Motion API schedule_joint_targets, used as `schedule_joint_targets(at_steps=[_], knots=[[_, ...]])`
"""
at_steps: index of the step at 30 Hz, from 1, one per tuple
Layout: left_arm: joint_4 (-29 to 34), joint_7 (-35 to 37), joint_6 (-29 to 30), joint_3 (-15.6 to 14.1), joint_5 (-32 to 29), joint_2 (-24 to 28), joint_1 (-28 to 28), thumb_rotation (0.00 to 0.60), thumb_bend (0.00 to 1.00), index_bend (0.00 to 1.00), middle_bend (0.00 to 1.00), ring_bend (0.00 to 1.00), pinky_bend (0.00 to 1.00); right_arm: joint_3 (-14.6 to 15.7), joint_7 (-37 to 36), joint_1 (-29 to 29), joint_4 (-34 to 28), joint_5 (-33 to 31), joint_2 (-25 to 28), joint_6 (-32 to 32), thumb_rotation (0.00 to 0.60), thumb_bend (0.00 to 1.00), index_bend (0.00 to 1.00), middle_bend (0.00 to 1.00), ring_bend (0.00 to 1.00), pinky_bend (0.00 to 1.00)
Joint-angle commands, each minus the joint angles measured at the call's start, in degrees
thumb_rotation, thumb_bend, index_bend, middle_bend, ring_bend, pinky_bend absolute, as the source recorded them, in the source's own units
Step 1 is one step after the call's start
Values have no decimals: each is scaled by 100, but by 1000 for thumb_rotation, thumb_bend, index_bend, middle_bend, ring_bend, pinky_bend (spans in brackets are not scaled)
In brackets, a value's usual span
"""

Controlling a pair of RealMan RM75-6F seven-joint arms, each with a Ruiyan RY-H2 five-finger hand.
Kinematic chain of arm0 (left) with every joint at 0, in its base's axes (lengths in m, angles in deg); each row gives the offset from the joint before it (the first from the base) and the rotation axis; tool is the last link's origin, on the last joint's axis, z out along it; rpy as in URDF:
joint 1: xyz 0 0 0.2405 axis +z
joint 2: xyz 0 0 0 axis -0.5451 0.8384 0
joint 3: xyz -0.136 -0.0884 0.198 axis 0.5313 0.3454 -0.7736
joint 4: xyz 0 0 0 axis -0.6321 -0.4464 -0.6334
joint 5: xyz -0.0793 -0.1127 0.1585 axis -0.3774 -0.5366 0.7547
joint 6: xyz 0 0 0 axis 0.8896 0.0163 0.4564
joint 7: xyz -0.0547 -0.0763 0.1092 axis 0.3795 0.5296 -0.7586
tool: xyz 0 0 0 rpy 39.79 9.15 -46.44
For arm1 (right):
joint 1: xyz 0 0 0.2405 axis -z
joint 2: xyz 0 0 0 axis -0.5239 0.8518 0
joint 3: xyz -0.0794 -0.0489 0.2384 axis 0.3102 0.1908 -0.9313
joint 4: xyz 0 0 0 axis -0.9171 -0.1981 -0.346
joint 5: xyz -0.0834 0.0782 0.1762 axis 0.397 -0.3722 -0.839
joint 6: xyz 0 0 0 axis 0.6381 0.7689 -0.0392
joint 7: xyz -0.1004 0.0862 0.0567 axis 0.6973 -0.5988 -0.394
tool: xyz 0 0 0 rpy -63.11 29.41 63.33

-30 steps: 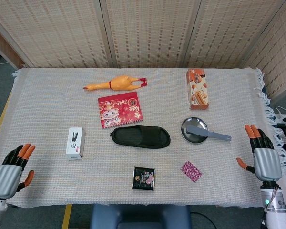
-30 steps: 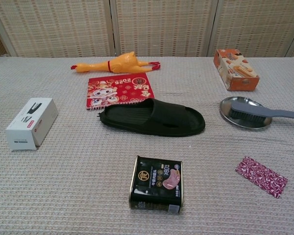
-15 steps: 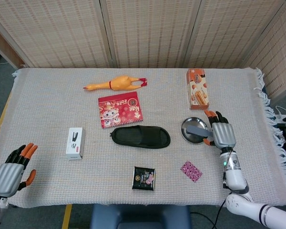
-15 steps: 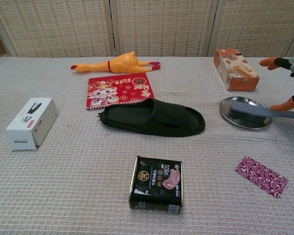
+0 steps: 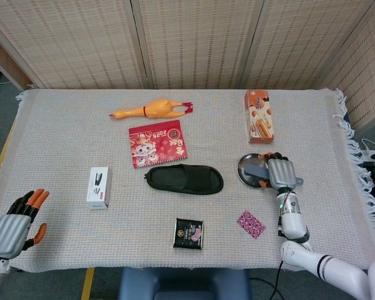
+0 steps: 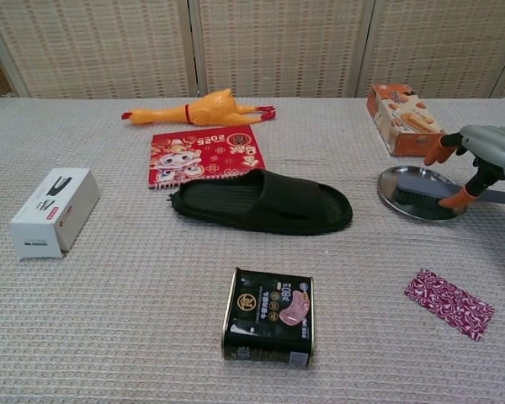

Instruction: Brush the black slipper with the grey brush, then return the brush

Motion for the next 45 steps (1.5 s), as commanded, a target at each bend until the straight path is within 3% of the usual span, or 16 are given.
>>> schedule_joint_targets(at_steps=[1, 16, 36, 45], knots=[[-10, -1, 18, 6, -1, -13, 6, 600, 519, 0, 0, 0, 124, 44, -146, -74, 197, 97, -134, 32, 600, 87, 356, 290, 190, 292], [-12, -19, -60, 16, -80, -12, -20, 600, 519, 0, 0, 0, 124, 103, -289, -182, 636, 34, -369, 103, 600, 87, 393, 314, 232, 341], [39, -26, -38, -7, -43, 12, -17, 600, 518, 0, 0, 0, 124, 124, -326, -227, 628, 104, -442, -23, 600, 86, 506, 392, 317, 438], [55, -76, -51, -6, -65, 5, -17, 600, 519, 0, 0, 0, 124, 121, -372, -236, 719, 98, -484, -17, 600, 86, 501, 393, 318, 440]])
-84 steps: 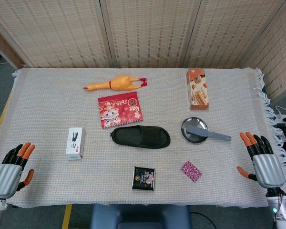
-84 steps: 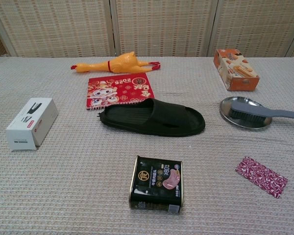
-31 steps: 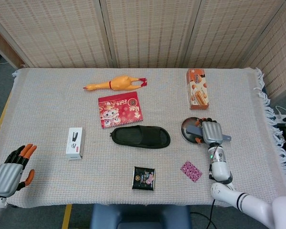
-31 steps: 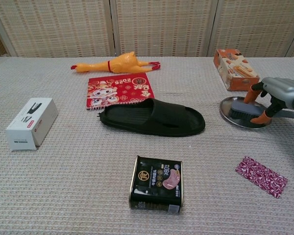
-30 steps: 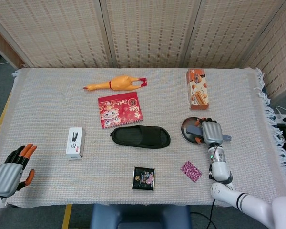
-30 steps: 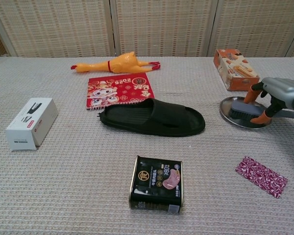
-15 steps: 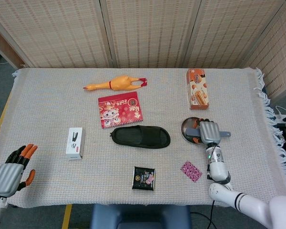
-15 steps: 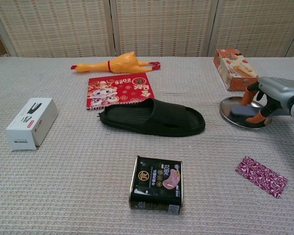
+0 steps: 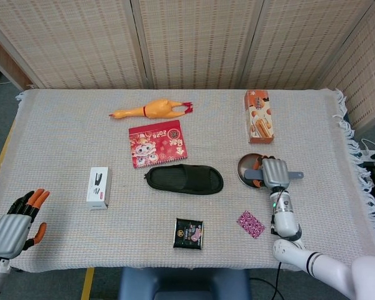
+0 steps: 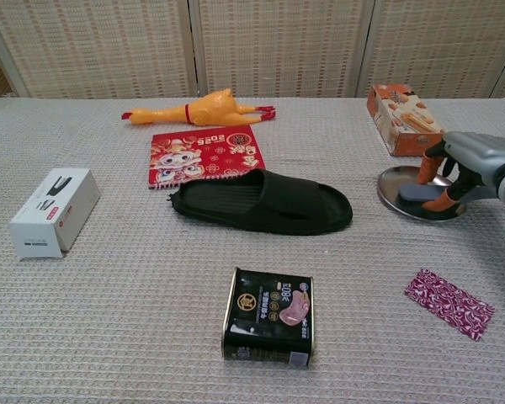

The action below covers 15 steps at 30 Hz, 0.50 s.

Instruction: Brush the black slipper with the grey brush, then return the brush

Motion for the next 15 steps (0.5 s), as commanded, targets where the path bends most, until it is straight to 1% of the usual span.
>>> schedule_joint_targets(at_steps=[1, 4, 5, 6, 7, 9, 11, 14, 15], knots=[[1, -11, -3, 1, -9, -1, 1, 600, 518, 0, 0, 0, 124, -1, -14, -3, 23, -5, -11, 15, 600, 86, 501, 393, 318, 440], [0, -14, -1, 5, -12, -5, 0, 600, 517, 0, 0, 0, 124, 8, -9, -10, 53, -6, -25, 30, 600, 86, 504, 398, 324, 455], [0, -12, 0, 6, -13, -5, 0, 600, 517, 0, 0, 0, 124, 9, -23, -10, 68, 8, -38, 19, 600, 86, 509, 404, 330, 470], [2, -14, 2, 8, -15, -5, 0, 600, 517, 0, 0, 0, 124, 10, -49, -8, 85, 30, -53, 3, 600, 87, 527, 421, 348, 507], [0, -14, 2, 9, -18, -6, 0, 600, 517, 0, 0, 0, 124, 11, -79, -7, 100, 58, -64, -15, 600, 88, 547, 438, 365, 533], [3, -12, 3, 9, -18, -7, 1, 600, 518, 0, 0, 0, 124, 7, -147, -2, 137, 116, -93, -63, 600, 101, 638, 513, 455, 632], [3, -12, 14, 10, -15, -6, 5, 600, 519, 0, 0, 0, 124, -1, -217, 4, 151, 163, -104, -87, 600, 114, 695, 560, 513, 701], [4, -9, 20, 9, -10, -6, 6, 600, 520, 0, 0, 0, 124, -2, -256, 6, 169, 203, -111, -113, 600, 127, 739, 593, 549, 751], [6, -7, 24, 8, -5, -4, 8, 600, 521, 0, 0, 0, 124, -3, -276, 9, 176, 226, -115, -131, 600, 139, 767, 612, 569, 778]])
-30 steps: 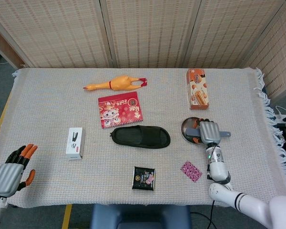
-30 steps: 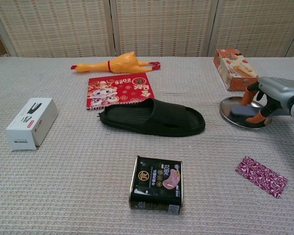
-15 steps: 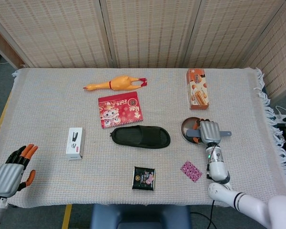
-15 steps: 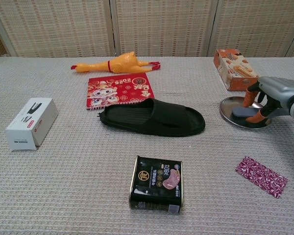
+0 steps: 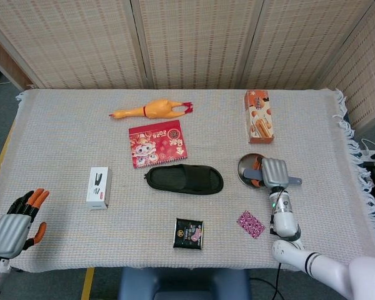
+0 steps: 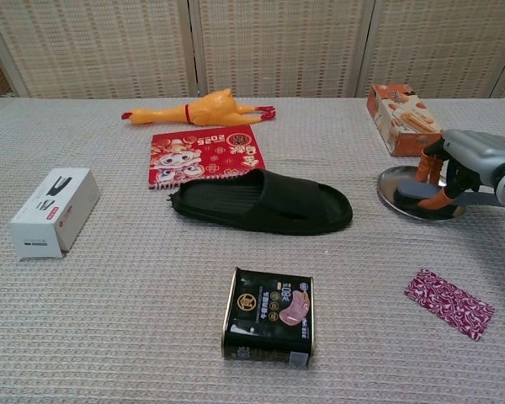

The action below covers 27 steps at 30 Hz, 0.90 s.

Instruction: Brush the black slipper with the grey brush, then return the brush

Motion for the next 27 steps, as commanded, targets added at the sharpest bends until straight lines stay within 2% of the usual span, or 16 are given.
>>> schedule_joint_targets(at_steps=[1, 6, 12, 16, 21, 27], knots=[[5, 5, 13, -3, 11, 4, 5, 600, 521, 0, 0, 0, 124, -9, -64, 6, 17, 76, -8, -59, 600, 148, 785, 624, 582, 792], [-18, 47, 74, -18, 80, -6, 20, 600, 517, 0, 0, 0, 124, -36, -132, -10, 73, 195, -52, -165, 600, 221, 847, 666, 629, 831], [2, 43, 48, -27, 71, 10, 17, 600, 517, 0, 0, 0, 124, -92, -83, -77, -58, 333, 14, -262, 600, 336, 869, 681, 650, 854], [28, 34, 32, -31, 63, 18, 15, 600, 518, 0, 0, 0, 125, -103, -196, -158, -550, 604, 299, -220, 600, 381, 885, 692, 664, 864], [87, 48, -18, -16, 5, 49, 0, 600, 517, 0, 0, 0, 126, -65, -2, -307, -1400, 941, 640, -237, 600, 406, 877, 693, 664, 864], [136, 239, 73, -70, 160, 152, 24, 600, 517, 0, 0, 0, 126, -147, 679, -649, -1977, 840, 527, -237, 600, 406, 874, 692, 664, 864]])
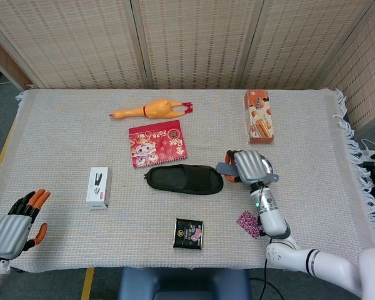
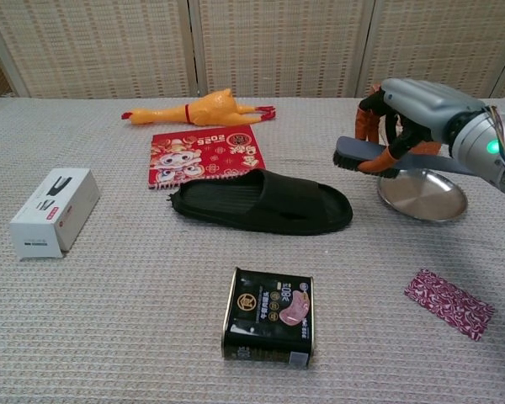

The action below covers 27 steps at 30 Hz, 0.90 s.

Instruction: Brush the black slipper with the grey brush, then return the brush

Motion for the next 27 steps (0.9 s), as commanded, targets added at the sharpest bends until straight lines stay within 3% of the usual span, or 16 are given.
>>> schedule_joint_targets(at_steps=[1, 6, 14, 27], knots=[[1, 126, 82, -29, 87, 59, 27, 600, 517, 0, 0, 0, 126, -56, 549, -299, -274, -64, -143, -40, 600, 406, 872, 692, 664, 864], [-6, 269, 111, -67, 155, 124, 42, 600, 517, 0, 0, 0, 126, -61, 995, -488, -212, -349, -457, -78, 600, 406, 865, 692, 664, 864], [6, 494, 293, -70, 202, 236, 126, 600, 517, 0, 0, 0, 127, 12, 999, -632, 149, -462, -899, -94, 600, 406, 867, 692, 665, 864], [30, 422, 259, -77, 182, 241, 140, 600, 518, 0, 0, 0, 128, 106, 979, -622, 413, -544, -943, -61, 600, 406, 867, 692, 665, 864]])
